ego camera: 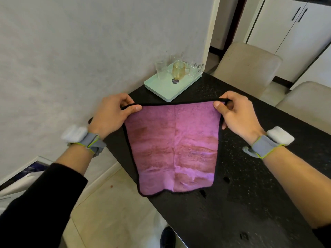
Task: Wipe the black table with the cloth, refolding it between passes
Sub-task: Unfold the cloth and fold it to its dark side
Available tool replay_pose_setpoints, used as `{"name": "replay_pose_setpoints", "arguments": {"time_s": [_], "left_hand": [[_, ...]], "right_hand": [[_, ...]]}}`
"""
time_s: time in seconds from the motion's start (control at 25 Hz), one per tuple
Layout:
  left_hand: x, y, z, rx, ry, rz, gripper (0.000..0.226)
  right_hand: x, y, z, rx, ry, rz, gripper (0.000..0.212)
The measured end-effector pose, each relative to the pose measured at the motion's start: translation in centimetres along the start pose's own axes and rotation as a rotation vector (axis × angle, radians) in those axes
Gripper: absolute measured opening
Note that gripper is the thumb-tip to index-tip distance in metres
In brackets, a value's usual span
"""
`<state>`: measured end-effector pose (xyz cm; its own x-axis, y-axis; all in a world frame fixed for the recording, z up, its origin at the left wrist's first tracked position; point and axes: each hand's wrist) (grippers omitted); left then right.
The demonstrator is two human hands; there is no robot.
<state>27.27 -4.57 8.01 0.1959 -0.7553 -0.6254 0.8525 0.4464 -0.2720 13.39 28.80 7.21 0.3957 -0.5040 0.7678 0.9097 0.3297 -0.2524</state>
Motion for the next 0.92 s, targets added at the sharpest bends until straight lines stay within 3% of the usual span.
{"name": "replay_pose_setpoints", "arguments": {"time_s": [0.12, 0.28, 0.36, 0.6, 0.84, 0.92], "left_hand": [[3.5, -2.0, -3.9, 0.083, -0.128, -0.005, 0.028], [7.0, -2.0, -8.1, 0.135, -0.272, -0.042, 0.023], [8.4, -0.8, -9.4, 0.259, -0.243, -0.089, 0.020], [12.5, 5.3, -13.3, 0.667, -0.218, -0.066, 0.015], [14.1, 9.2, -15.4, 0.785, -0.248, 0.004, 0.014], [14.4, 9.8, -15.6, 0.813, -0.237, 0.090, 0.025]], "right_hand": [[-3.3, -2.0, -3.2, 0.029, 0.089, -0.065, 0.006], [-7.7, -2.8, -7.2, 0.051, -0.065, -0.230, 0.007], [-10.1, -1.9, -8.1, 0.088, -0.009, -0.211, 0.005], [-16.0, 5.6, -9.3, 0.428, 0.146, -0.108, 0.024], [-19.1, 9.2, -9.8, 0.547, 0.292, 0.010, 0.018], [-19.1, 9.5, -9.8, 0.586, 0.309, 0.036, 0.015]]}}
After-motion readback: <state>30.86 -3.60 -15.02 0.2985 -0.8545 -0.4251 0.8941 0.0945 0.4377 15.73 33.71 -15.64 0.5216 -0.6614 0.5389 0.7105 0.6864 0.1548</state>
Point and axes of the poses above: each hand's wrist, its own y-axis away from the middle knuckle, its own z-axis out of the back of the hand, x = y × z, and after that the axes turned 8 degrees about -x, right-handed
